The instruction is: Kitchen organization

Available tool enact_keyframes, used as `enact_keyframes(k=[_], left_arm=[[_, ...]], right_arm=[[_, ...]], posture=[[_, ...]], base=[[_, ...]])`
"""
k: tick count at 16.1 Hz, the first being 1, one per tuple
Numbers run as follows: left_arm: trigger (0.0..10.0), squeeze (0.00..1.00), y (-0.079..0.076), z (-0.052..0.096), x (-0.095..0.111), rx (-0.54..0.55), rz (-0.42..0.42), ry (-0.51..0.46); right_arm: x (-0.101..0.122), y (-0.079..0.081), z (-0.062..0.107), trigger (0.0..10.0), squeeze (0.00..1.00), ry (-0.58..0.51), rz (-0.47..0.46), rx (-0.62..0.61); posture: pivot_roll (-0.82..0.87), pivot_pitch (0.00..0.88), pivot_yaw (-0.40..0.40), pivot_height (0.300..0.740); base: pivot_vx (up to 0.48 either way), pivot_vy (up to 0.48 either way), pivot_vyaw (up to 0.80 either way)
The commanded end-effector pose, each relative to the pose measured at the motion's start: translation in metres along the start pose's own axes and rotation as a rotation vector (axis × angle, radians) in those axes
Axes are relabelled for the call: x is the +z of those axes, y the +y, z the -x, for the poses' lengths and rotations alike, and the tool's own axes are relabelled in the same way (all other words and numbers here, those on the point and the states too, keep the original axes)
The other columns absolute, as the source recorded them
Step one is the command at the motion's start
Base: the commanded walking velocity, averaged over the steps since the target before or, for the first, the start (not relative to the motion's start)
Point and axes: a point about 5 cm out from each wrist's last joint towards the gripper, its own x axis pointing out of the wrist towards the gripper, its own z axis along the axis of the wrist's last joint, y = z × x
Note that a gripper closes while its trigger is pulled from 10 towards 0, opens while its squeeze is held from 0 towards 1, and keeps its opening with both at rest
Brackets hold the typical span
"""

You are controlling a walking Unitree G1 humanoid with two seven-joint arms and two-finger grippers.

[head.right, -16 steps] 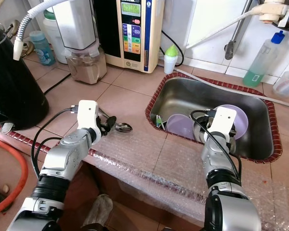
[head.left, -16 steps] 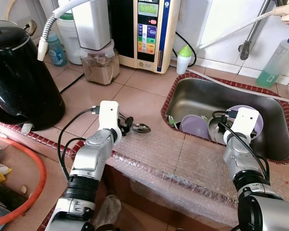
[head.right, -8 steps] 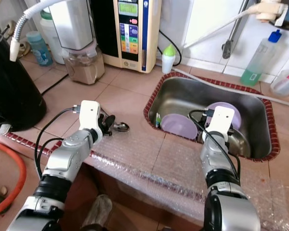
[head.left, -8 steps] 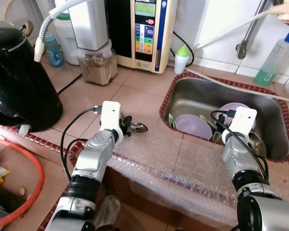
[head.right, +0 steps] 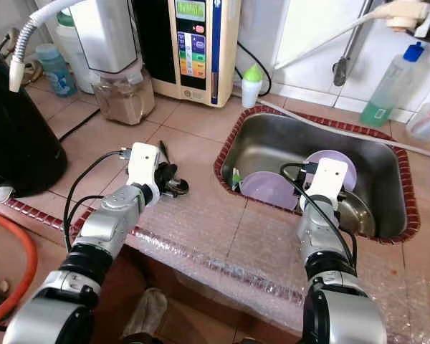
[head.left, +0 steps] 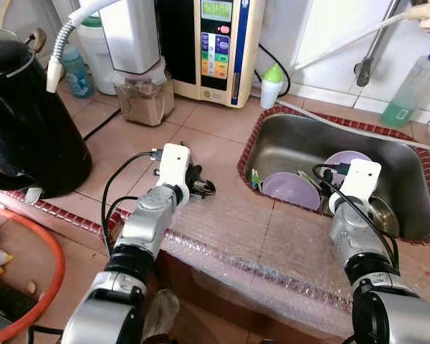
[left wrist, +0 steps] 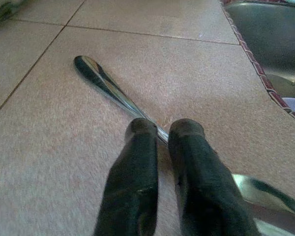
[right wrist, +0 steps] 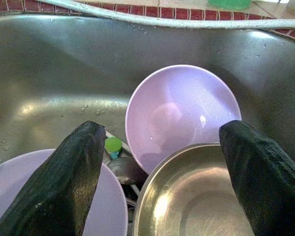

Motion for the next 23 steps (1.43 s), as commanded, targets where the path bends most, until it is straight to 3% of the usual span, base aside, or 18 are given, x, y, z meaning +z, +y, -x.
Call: enact_keyframes(k=[1,4,9,10,11,12,13,15,17,19,23], left_arm=[[0.0,0.00,0.003,-0.001,0.005,-0.010,-0.039,-0.033],[0.0,0.00,0.002,-0.001,0.025,-0.111,-0.063,-0.155],[0.0,0.00,0.003,-0.001,0.041,-0.156,-0.157,-0.205],[1.2,0.00,0.006,-0.001,0.045,-0.140,-0.185,-0.194],[10.0,0.00,0.011,-0.001,0.045,-0.087,-0.198,-0.154],[10.0,1.00,0.014,0.000,0.045,-0.017,-0.190,-0.145],[10.0,1.00,0.014,0.001,0.046,0.008,-0.195,-0.144],[10.0,1.00,0.009,0.005,0.040,0.055,-0.097,-0.126],[10.0,1.00,-0.008,0.009,0.035,-0.020,-0.024,-0.087],[10.0,1.00,-0.017,0.015,0.030,-0.068,-0.007,-0.043],[10.0,1.00,-0.009,0.032,0.003,-0.029,0.008,0.045]], right_arm=[[0.011,0.002,-0.002,10.0,0.00,-0.045,-0.024,0.007],[0.025,0.008,-0.002,10.0,0.00,-0.124,-0.084,0.067],[0.042,0.014,-0.003,10.0,0.00,-0.199,-0.056,0.110],[0.042,0.014,-0.003,10.0,0.00,-0.199,-0.059,0.113],[0.040,0.015,-0.002,10.0,0.00,-0.197,-0.057,0.115],[0.037,0.015,-0.001,10.0,0.00,-0.193,-0.055,0.115],[0.036,0.015,-0.001,10.0,0.00,-0.191,-0.054,0.115],[0.033,0.016,0.000,10.0,0.00,-0.185,-0.050,0.118],[0.032,0.017,0.001,10.0,0.00,-0.182,-0.044,0.123],[0.031,0.019,0.001,10.0,0.00,-0.176,-0.038,0.128],[0.026,0.021,0.003,10.0,0.00,-0.169,-0.024,0.140]], posture=[[-0.01,0.002,0.026,0.740],[-0.01,0.002,0.026,0.740],[-0.01,0.001,0.026,0.740],[-0.01,0.001,0.026,0.740],[-0.01,0.000,0.027,0.740],[-0.01,0.000,0.029,0.740],[-0.01,0.000,0.029,0.740],[0.00,0.002,0.030,0.740],[0.00,0.001,0.029,0.740],[0.00,0.001,0.029,0.740],[0.01,0.000,0.035,0.740]], base=[[0.000,0.000,0.00],[0.000,0.000,0.00],[0.000,0.000,0.00],[0.000,0.000,0.00],[0.000,0.000,0.00],[0.000,0.000,0.00],[0.000,0.000,0.00],[0.000,0.000,0.00],[0.000,0.000,0.00],[0.000,0.000,0.00],[0.000,0.000,0.00]])
